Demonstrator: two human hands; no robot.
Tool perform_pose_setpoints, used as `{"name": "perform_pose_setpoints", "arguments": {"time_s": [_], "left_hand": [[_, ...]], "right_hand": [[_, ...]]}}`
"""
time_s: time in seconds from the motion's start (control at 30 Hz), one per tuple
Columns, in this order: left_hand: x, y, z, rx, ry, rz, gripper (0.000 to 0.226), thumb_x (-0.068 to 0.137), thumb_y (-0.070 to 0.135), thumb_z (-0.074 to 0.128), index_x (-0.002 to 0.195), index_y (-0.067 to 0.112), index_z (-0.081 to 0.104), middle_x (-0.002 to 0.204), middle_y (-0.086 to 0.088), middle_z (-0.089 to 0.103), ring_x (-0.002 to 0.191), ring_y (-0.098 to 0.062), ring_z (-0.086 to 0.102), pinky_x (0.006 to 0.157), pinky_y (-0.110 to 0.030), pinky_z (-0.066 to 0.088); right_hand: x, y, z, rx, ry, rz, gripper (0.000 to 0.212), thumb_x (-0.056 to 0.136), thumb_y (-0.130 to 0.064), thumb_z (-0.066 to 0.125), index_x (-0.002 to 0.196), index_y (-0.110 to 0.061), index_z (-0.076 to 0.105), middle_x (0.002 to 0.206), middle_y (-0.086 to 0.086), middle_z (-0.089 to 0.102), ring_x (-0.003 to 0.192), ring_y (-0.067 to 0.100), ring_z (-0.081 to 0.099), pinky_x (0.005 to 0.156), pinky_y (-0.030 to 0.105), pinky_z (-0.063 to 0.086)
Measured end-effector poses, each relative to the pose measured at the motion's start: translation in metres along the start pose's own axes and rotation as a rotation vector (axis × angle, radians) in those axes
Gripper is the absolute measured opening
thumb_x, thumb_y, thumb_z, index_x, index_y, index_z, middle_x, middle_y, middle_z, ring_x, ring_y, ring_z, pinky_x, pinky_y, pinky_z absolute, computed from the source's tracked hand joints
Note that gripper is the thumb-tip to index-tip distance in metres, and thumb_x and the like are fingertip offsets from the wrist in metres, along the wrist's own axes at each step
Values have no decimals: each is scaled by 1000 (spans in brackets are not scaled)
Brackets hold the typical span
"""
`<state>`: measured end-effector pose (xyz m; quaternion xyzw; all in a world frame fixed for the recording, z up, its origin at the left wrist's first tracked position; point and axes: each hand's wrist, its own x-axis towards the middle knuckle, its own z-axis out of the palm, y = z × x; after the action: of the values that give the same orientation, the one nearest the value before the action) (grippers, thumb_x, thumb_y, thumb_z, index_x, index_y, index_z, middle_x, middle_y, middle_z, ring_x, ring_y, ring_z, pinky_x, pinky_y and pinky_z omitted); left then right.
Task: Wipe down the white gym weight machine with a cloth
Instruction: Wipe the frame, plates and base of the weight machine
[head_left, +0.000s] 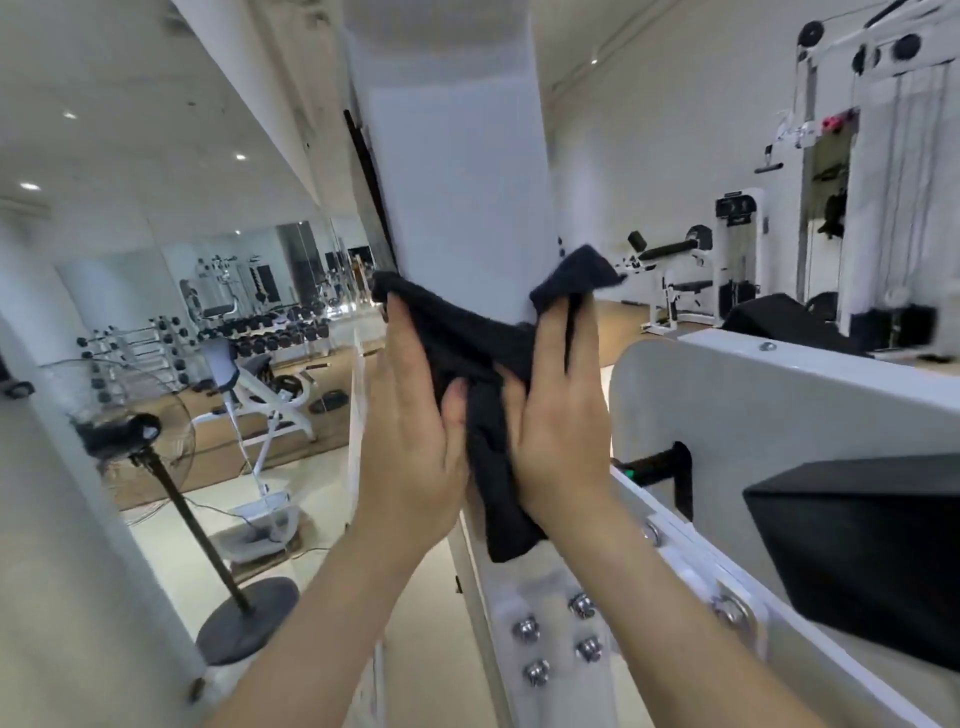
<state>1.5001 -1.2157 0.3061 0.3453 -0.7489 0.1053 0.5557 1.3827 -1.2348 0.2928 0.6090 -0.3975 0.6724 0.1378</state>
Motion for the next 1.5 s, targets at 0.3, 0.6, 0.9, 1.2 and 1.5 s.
{"name": "perform_pose_setpoints", "arguments": {"time_s": [0.3, 0.6, 0.9, 1.2, 1.5], "left_hand": [[-170, 10, 35, 147, -280, -409, 35, 104, 49, 29, 137, 61, 31, 131, 38, 48, 118, 17, 46, 103, -23, 40], [-166, 29, 4, 154, -128, -451, 25, 86, 16, 64, 104, 33, 60, 81, 29, 58, 79, 9, 52, 72, 4, 34], [-199, 26, 38, 178, -456, -356, 26, 98, 23, 48, 120, 17, 62, 113, 1, 62, 96, -5, 46, 73, 2, 28], [-217, 27, 52, 359, -496, -111, 32, 61, -3, 82, 89, 8, 72, 98, -4, 68, 43, -18, 52, 31, -24, 39], [-189, 48, 65, 62, -274, -178, 32, 86, 6, 42, 103, 1, 68, 105, -11, 63, 84, -17, 55, 61, -28, 51]], "right_hand": [[-192, 20, -26, -369, -312, 21, 41, 92, -5, 37, 131, 1, 48, 134, 21, 54, 133, 40, 40, 111, 48, 32], [-149, 18, -65, -140, -242, 62, 42, 85, -1, 51, 124, -7, 64, 123, 9, 65, 101, 27, 62, 89, 33, 51], [-248, 39, -69, -272, -363, -3, 36, 103, -7, 36, 114, -2, 69, 123, 6, 66, 140, 28, 33, 109, 42, 40], [-223, 32, -71, -187, -172, 336, 22, 92, -13, 56, 108, -10, 70, 120, 5, 60, 106, 23, 51, 98, 24, 38], [-209, 25, -76, -267, -135, 388, 34, 90, -22, 46, 115, -12, 67, 106, -7, 43, 83, 4, 43, 76, 7, 39]]}}
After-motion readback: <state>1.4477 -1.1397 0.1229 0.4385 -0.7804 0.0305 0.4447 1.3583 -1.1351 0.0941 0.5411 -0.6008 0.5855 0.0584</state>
